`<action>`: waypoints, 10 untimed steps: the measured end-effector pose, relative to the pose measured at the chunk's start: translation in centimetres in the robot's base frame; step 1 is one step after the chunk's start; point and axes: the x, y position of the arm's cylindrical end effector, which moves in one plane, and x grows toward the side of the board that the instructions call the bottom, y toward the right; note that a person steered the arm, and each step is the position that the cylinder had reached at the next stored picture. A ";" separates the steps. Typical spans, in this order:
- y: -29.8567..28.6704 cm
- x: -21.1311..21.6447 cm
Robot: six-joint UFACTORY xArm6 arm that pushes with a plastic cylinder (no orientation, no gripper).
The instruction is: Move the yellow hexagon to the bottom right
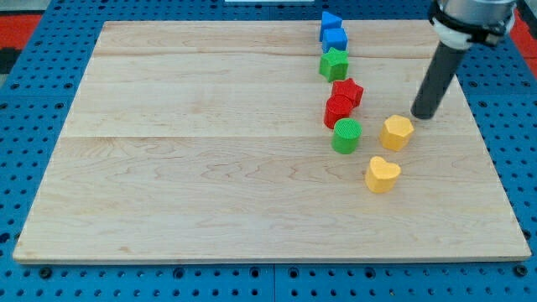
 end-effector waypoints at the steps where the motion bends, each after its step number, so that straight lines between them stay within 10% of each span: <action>1: -3.2 -0.2; 10: -2.1 7.6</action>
